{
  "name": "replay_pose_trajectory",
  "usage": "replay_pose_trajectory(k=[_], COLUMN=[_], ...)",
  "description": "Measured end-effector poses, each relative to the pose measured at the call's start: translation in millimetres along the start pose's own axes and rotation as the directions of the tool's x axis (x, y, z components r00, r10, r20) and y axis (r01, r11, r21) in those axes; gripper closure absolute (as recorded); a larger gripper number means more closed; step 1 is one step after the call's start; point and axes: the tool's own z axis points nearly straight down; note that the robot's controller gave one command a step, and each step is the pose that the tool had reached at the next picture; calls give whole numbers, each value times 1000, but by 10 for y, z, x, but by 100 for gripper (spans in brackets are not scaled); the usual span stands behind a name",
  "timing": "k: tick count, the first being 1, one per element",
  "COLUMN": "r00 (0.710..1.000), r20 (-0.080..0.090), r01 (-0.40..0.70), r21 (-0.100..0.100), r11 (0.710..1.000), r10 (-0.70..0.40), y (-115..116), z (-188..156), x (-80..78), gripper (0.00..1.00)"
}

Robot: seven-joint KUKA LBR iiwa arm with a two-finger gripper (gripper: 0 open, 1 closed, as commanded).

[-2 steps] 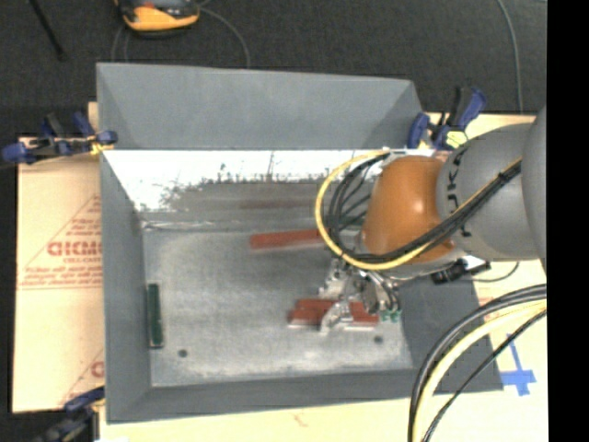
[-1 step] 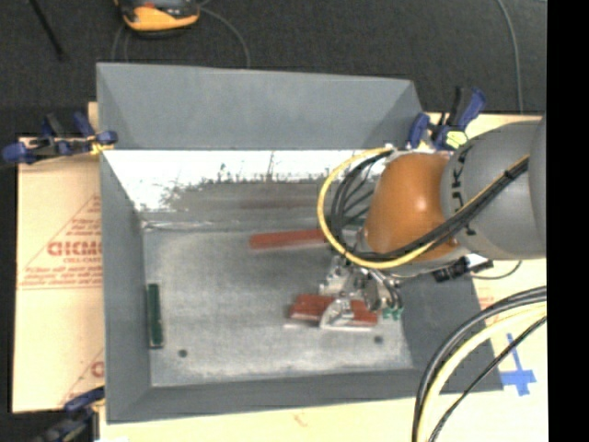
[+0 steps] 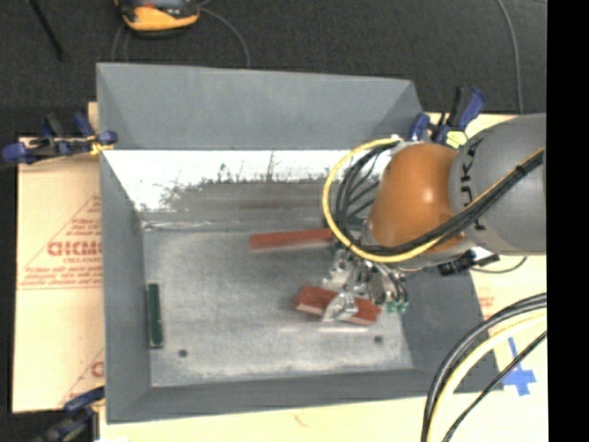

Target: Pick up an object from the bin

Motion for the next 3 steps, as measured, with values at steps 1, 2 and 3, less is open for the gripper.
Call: replay_pose_trajectory(k=[1,2,3], r00=[1000,1000,1000], r20=[7,3,3], r01=[0,0,-1], r21=[0,0,0], r11=[1000,1000,1000], r10=[0,0,1], y=[-5,-8,-10], z=[-117,-193,-312], x=[-16,-6,-9], gripper=[100,100,100])
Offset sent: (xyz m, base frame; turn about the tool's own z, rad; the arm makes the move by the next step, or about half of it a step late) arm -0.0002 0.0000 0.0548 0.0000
